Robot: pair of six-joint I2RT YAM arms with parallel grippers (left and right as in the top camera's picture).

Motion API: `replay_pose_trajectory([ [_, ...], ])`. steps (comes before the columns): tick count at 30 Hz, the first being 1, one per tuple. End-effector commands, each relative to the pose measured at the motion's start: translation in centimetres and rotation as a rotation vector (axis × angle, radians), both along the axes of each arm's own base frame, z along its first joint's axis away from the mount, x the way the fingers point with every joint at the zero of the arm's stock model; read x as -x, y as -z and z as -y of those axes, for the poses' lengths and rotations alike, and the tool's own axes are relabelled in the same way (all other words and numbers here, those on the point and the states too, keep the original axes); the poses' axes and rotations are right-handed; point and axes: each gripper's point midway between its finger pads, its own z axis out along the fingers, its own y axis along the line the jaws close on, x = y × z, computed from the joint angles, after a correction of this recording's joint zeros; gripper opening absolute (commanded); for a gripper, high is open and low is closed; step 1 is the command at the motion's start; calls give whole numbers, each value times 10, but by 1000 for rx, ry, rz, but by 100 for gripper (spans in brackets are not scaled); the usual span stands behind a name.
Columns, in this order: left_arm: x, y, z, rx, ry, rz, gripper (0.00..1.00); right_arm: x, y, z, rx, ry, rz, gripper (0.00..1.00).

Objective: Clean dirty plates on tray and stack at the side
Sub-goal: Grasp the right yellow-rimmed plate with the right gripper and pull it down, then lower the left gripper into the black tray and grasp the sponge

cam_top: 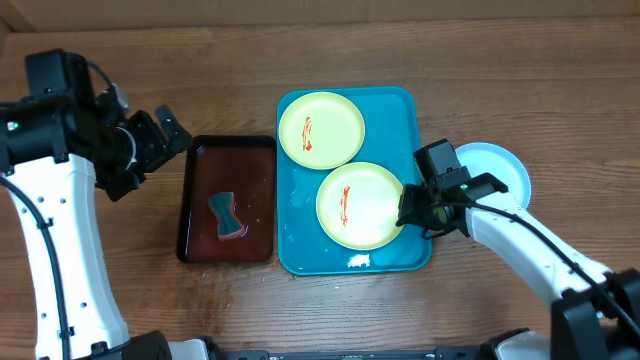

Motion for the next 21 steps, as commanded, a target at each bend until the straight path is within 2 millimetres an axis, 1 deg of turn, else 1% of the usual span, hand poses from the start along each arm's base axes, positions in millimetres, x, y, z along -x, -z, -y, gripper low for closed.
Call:
replay_pose_trajectory([
  [1, 6, 24, 16, -69, 115, -54, 84, -22, -47, 1, 12, -39, 173, 27],
  [2, 7, 33, 17, -107, 149, -67, 77, -21, -53, 1, 11, -49, 190, 27],
  [3, 7, 47, 19, -152, 187, -88, 72, -21, -57, 1, 9, -54, 201, 27],
  [4, 7, 60, 21, -184, 211, -107, 70, -20, -60, 1, 6, -54, 207, 27],
  [6, 7, 86, 28, -216, 252, -128, 70, -18, -62, 2, 6, -53, 206, 27],
  [9, 6, 128, 40, -234, 296, -146, 72, -13, -59, 4, 14, -54, 185, 27],
  [10, 7, 142, 42, -232, 295, -159, 70, -12, -58, 4, 17, -55, 179, 27],
  [11, 9, 156, 42, -230, 276, -179, 70, -11, -58, 5, 19, -54, 173, 27],
  [12, 12, 168, 40, -233, 240, -205, 67, -10, -57, 5, 20, -55, 169, 27],
  [13, 16, 180, 33, -250, 182, -241, 65, -8, -56, 6, 23, -55, 162, 27],
  [15, 22, 198, 22, -285, 92, -296, 62, -7, -56, 6, 25, -55, 156, 27],
  [19, 18, 231, 20, -293, 70, -333, 57, -7, -55, 7, 26, -55, 155, 27],
  [21, 18, 247, 20, -293, 76, -366, 50, -7, -56, 7, 25, -55, 155, 27],
])
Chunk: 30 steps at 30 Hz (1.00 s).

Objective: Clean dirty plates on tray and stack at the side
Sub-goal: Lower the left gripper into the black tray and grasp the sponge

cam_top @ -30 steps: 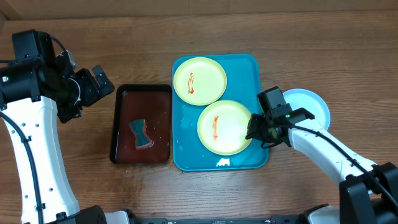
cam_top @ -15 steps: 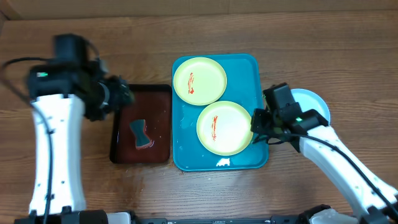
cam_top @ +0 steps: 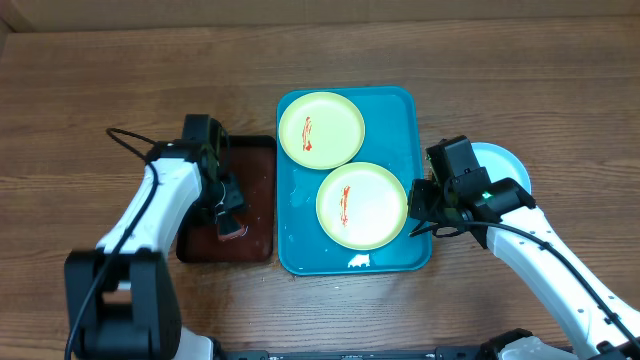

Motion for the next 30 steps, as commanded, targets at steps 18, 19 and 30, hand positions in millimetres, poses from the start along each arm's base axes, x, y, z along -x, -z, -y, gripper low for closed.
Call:
replay_pose_trajectory([
  [18, -21, -25, 4, 18, 134, 19, 4, -17, -7, 39, 161, 170, 72, 26],
  [19, -24, -33, 7, 21, 168, 44, 4, -16, -5, 38, 162, 168, 64, 26],
  [30, -39, -1, 24, 30, 289, 90, 4, -9, 12, 23, 118, 92, -15, 26],
])
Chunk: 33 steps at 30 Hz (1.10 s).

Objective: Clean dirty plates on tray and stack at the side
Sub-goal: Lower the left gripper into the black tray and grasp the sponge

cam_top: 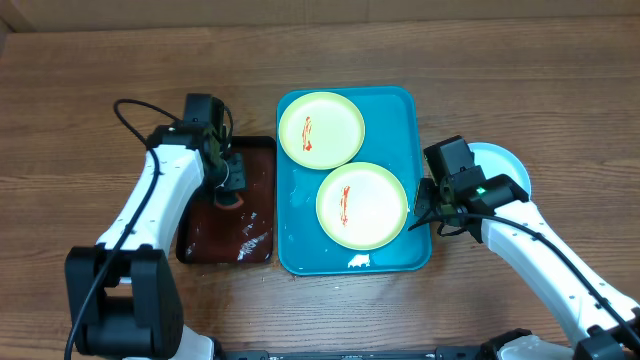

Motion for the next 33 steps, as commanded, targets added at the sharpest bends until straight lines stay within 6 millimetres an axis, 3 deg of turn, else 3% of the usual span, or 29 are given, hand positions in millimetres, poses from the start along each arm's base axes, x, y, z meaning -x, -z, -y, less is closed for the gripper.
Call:
replay_pose_trajectory([
  [1, 5, 35, 12, 18, 61, -56, 4, -5, -4, -4, -22, -8, 6, 26],
  [7, 21, 74, 23, 32, 88, -186, 18, -4, -4, -6, -32, -12, 1, 26],
  [8, 24, 74, 23, 31, 88, -199, 21, -4, -4, -5, -31, -12, 0, 26],
  [11, 28, 68, 21, 28, 84, -217, 43, -3, -3, -5, -31, -12, -2, 26],
  [14, 26, 55, 19, 19, 81, -222, 54, -3, -3, -5, -30, -11, -1, 26],
  [21, 11, 42, 14, -16, 79, -184, 47, -3, -3, -5, -30, -11, -2, 26],
  [28, 21, 63, 10, -40, 68, -185, 36, -4, -4, -6, -31, -11, 2, 27],
  [29, 25, 67, 10, -39, 57, -192, 27, -4, -4, -6, -32, -11, 2, 27],
  [30, 30, 70, 9, -40, 41, -206, 9, -5, -4, -6, -32, -11, 4, 27],
  [33, 34, 71, 8, -40, 35, -220, 4, -7, -2, -5, -25, -6, 8, 27],
])
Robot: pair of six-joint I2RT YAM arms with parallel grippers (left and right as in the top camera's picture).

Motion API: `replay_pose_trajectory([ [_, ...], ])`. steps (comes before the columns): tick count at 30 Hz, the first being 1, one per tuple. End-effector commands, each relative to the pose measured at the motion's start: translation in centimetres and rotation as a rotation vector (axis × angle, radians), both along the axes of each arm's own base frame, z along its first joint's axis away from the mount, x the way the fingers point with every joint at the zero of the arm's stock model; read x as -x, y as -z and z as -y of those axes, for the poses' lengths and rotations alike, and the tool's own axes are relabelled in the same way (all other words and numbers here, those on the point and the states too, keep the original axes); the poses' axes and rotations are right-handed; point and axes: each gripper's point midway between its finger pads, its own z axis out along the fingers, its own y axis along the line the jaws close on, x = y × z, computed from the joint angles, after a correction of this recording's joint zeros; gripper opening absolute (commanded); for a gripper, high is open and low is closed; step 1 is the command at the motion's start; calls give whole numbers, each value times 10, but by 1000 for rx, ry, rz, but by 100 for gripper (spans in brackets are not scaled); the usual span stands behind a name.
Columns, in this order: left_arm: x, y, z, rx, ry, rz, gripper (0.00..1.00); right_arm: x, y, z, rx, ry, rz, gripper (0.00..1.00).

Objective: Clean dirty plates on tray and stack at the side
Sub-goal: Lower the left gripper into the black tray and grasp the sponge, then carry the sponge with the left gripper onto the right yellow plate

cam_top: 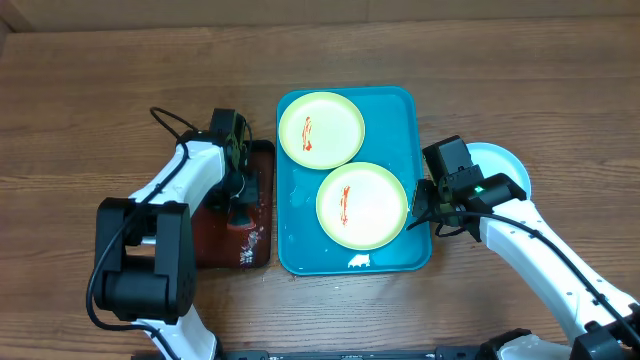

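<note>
Two yellow-green plates with red smears lie on the teal tray point(292, 250): the far plate point(321, 130) and the near plate point(361, 205). My right gripper point(416, 208) sits at the near plate's right rim, by the tray's edge; its jaws are hidden under the wrist. My left gripper point(243, 207) hangs low over the right side of the dark red basin point(262, 160). No sponge lies loose in the basin, and the gripper covers whatever it holds.
A light blue plate point(503, 165) lies on the table right of the tray, partly under my right arm. White foam point(248, 245) spots the basin's near right corner, and a foam blob point(358, 262) sits on the tray's front edge.
My left gripper has shifted right and slightly nearer within the basin, toward the teal tray. The right gripper stays at the near plate's right rim. Neither plate has moved.
At first the sponge lay in the basin with my left arm raised far left. Then the left gripper was down on the sponge. Later the sponge's spot was bare, with foam left there and the gripper higher. Now that gripper is by the basin's right wall.
</note>
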Motion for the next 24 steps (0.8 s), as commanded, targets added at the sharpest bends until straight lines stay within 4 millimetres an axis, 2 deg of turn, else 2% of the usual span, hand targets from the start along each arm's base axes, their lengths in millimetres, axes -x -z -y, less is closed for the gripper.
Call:
replay_pose_trajectory([
  [1, 16, 7, -1, -14, -15, -51, 4, -9, -3, 3, 10, 19, 25, 26],
  [4, 12, -3, 0, -12, -15, -53, 4, -14, 2, 9, 38, 74, 34, 20],
  [7, 1, -26, 1, -9, -16, -34, 4, -16, 14, 6, 33, 71, 11, 18],
  [10, -15, -59, 3, -3, -15, 21, 4, -15, 31, 0, 25, 30, -37, 17],
  [15, -39, -124, 6, 15, -12, 156, 4, -13, 50, -33, -91, -171, -91, 18],
  [17, -42, -142, 8, 20, -7, 192, 4, -12, 56, -38, -110, -193, -106, 18],
  [20, -43, -160, 12, 28, 2, 222, 4, -13, 64, -38, -104, -190, -119, 18],
  [22, -43, -164, 18, 53, 12, 224, 4, -12, 72, -37, -100, -188, -136, 17],
  [24, -41, -164, 27, 91, 22, 217, 4, -11, 78, -37, -95, -187, -154, 4],
])
